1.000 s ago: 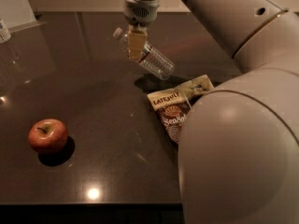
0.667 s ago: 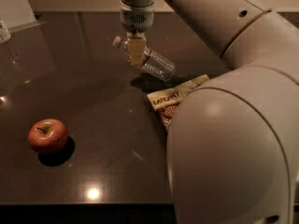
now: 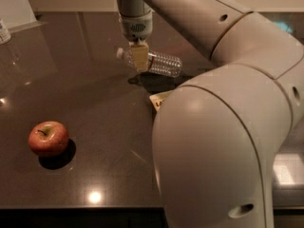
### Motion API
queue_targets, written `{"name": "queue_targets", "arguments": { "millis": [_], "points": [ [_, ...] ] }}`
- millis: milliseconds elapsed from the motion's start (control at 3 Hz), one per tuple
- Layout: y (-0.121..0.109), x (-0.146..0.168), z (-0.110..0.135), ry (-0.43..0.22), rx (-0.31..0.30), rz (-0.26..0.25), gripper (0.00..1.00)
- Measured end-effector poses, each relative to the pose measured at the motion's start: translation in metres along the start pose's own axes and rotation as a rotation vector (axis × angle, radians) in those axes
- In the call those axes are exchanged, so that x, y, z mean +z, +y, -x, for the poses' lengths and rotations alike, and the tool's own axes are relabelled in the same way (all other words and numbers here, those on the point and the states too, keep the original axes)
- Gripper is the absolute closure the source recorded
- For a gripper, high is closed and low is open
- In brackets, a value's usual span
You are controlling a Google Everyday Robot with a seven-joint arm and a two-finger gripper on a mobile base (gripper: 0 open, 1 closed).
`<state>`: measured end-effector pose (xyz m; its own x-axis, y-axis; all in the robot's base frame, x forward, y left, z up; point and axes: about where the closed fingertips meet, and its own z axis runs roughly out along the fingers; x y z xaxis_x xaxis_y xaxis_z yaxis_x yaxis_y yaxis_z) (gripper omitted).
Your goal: Knock water bottle over
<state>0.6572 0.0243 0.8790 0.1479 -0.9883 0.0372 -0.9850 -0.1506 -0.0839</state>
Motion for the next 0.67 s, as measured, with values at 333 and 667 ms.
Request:
{"name": "queue_targets", "arguments": {
  "millis": [333, 667],
  "points": [
    [-0.0216, 0.0058, 0.0115, -0.039, -0.002, -0.074, 0.0],
    [-0.0216, 0.0058, 0.0115, -0.039, -0.002, -0.074, 0.0]
  ]
}}
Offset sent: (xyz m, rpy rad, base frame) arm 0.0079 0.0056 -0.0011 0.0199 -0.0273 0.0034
